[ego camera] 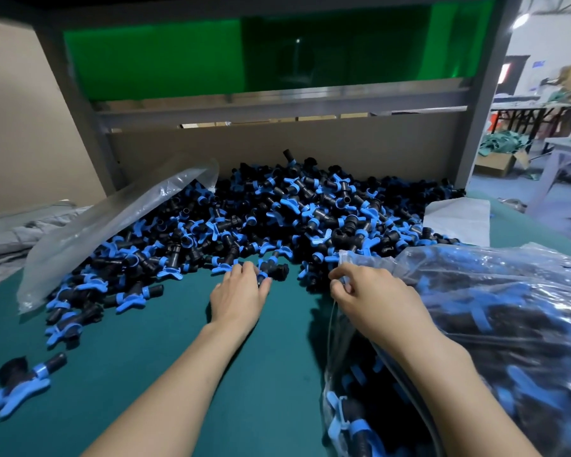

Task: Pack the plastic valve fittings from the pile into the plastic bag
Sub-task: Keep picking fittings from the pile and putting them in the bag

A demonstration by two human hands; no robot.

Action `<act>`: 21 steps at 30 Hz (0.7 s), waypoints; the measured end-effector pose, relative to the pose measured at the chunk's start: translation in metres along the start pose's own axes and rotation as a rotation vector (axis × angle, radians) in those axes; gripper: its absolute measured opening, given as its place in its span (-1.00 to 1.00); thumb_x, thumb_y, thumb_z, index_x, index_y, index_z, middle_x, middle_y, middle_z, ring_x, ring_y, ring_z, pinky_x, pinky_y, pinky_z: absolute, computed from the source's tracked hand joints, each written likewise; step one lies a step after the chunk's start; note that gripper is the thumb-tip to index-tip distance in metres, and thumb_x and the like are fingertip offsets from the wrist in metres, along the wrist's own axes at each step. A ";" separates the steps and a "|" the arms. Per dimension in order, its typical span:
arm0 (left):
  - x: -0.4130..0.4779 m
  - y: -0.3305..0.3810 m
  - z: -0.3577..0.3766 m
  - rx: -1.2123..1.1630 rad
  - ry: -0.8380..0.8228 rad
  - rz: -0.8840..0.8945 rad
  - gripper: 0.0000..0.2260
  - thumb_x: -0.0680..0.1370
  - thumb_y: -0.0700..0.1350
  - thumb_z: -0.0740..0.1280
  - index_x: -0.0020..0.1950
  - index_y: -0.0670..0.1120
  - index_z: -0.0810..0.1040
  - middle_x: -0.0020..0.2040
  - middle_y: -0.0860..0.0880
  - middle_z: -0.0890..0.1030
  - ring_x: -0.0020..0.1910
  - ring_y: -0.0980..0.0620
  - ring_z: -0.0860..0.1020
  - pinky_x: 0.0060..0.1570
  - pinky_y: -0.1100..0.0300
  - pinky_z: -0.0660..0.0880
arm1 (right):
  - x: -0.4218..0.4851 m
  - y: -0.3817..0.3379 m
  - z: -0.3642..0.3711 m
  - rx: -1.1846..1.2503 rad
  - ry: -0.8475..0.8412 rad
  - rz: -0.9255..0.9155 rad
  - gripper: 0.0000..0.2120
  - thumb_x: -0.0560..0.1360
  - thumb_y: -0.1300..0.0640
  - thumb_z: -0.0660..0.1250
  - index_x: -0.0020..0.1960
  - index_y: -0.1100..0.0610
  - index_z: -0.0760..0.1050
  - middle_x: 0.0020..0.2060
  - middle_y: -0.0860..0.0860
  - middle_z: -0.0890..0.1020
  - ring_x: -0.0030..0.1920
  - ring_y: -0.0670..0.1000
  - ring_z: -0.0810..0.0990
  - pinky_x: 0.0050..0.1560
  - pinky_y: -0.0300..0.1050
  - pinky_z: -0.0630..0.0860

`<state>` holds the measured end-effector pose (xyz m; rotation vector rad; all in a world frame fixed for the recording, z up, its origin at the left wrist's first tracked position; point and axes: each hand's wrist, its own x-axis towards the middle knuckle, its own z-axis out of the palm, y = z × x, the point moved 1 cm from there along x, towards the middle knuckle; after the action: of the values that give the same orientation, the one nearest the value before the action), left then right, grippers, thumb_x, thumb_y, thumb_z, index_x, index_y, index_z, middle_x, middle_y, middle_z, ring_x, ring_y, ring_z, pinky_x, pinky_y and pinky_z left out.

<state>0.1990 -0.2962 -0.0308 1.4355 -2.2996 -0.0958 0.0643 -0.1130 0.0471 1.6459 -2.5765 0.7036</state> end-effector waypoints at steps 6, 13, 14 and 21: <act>-0.008 -0.015 0.002 -0.231 0.019 -0.019 -0.69 0.65 0.11 0.17 0.31 0.01 0.47 0.17 0.02 0.49 0.12 0.02 0.50 -0.03 0.12 0.43 | 0.001 0.002 0.001 -0.011 -0.004 -0.012 -0.74 0.59 -0.07 0.09 0.19 -0.16 0.48 -0.05 -0.10 0.61 -0.13 0.04 0.51 -0.20 -0.07 0.39; -0.065 -0.016 -0.025 -1.023 0.192 -0.129 -0.92 0.58 0.07 0.34 0.01 0.10 0.56 -0.10 0.18 0.65 -0.11 0.21 0.58 -0.15 0.43 0.46 | 0.001 -0.006 -0.007 -0.007 -0.019 -0.141 -0.74 0.61 -0.08 0.13 0.24 -0.14 0.47 0.05 -0.10 0.60 0.08 0.02 0.55 -0.01 -0.05 0.50; -0.074 -0.014 -0.029 -1.085 0.185 -0.122 -0.89 0.57 0.08 0.33 -0.01 0.07 0.57 -0.12 0.20 0.66 -0.12 0.23 0.59 -0.15 0.45 0.46 | 0.001 -0.010 -0.007 -0.016 -0.012 -0.202 -0.74 0.62 -0.08 0.15 0.27 -0.13 0.46 0.05 -0.11 0.57 0.09 -0.01 0.53 0.00 -0.06 0.48; -0.089 0.002 -0.039 -1.175 0.068 -0.027 -0.84 0.57 0.04 0.31 -0.03 -0.01 0.62 -0.10 0.16 0.68 -0.09 0.22 0.61 -0.04 0.38 0.49 | 0.005 -0.020 0.000 -0.159 -0.066 -0.305 -0.66 0.64 -0.07 0.14 0.40 -0.14 0.32 0.19 -0.11 0.48 0.16 0.01 0.51 -0.01 -0.04 0.48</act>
<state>0.2460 -0.2114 -0.0229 0.7860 -1.5950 -1.1513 0.0790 -0.1241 0.0557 1.9736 -2.2737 0.4208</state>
